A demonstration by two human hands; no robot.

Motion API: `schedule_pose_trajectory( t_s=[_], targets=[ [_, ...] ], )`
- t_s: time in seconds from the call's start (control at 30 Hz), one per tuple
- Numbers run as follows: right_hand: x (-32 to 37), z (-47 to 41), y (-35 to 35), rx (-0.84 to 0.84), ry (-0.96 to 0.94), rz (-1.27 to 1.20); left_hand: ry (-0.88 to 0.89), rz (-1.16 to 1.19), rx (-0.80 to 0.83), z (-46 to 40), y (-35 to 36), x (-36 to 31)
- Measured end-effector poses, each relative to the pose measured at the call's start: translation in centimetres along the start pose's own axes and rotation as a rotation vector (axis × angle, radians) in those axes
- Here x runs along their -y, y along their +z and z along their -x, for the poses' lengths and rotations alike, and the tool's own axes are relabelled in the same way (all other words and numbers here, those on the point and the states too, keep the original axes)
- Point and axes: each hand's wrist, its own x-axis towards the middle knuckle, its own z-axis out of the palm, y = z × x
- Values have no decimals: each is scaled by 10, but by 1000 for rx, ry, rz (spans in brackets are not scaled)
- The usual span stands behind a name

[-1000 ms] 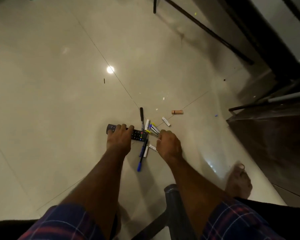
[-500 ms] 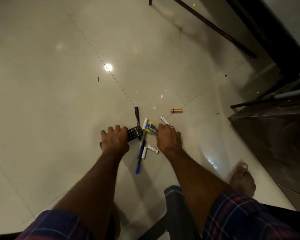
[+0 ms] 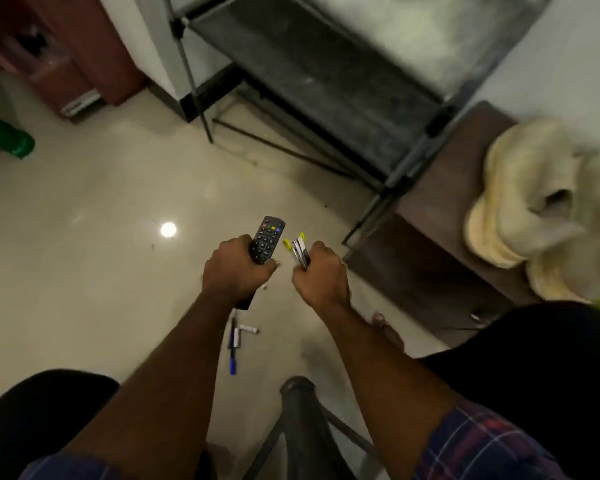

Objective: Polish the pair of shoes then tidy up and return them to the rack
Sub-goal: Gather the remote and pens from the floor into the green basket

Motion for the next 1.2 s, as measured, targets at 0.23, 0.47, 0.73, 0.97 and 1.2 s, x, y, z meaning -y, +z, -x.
schedule_pose_trajectory(
  t_s=[0.23, 0.47, 0.73, 0.97, 1.2],
  targets=[
    [-49, 71, -150, -375, 109, -306, 417, 126, -221, 83, -12, -158],
    [-145, 123, -296, -749, 272, -447, 589, 194, -184, 142, 17, -328],
    [-275, 121, -400, -697, 567, -284, 541, 185, 200, 174, 90, -488],
    [-327, 84, -430, -538, 561, -128, 549, -57, 193, 169, 156, -551],
    [-349, 72, -425, -444, 572, -68, 591, -222, 201, 156, 194, -565]
  ],
)
